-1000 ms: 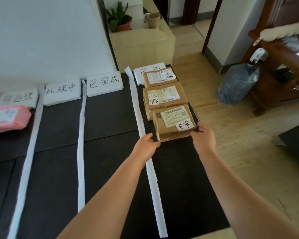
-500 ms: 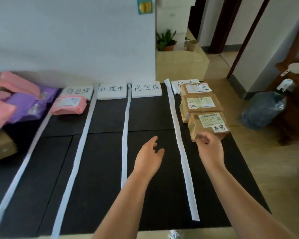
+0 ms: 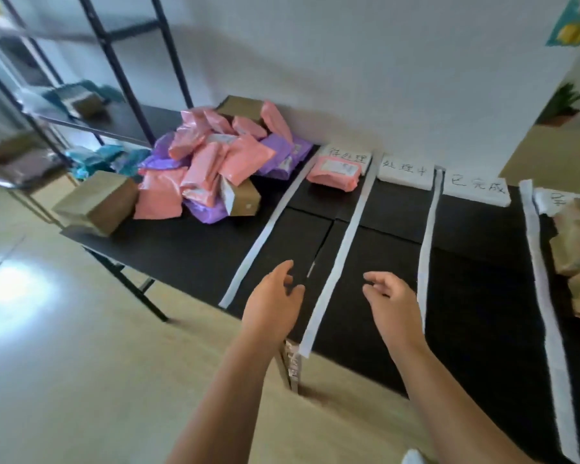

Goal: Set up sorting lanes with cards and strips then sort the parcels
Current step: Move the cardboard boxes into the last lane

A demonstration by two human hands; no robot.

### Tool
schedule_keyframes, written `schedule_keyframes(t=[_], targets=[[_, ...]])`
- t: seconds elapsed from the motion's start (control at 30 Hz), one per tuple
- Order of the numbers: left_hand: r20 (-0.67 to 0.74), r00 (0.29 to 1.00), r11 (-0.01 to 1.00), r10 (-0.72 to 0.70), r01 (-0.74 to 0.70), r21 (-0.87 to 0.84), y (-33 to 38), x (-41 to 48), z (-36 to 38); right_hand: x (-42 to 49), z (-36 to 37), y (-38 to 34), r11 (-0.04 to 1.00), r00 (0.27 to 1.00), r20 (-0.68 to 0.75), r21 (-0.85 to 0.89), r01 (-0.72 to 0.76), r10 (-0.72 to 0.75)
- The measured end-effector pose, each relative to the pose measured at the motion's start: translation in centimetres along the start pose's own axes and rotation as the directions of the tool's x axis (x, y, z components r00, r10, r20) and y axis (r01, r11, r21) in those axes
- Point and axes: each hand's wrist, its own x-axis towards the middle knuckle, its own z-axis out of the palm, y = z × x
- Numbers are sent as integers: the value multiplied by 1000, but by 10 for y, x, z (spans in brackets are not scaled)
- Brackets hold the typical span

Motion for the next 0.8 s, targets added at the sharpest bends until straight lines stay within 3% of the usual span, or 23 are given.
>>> schedule_keyframes(t=[0.17,0.43,0.8], targets=[[-146,982,992,-116,107,-70,-63,-10,-77,-23,83,-43,997,982,175,36,62,-67],[-269,925,959,-269,230,-169,-120,7,-144,-8,179,-92,991,937,324,28,132,-134],[-342,861,925,-377,335,-176,-175,142,-229,92,337,-156,992,885,449,79,95,-120]])
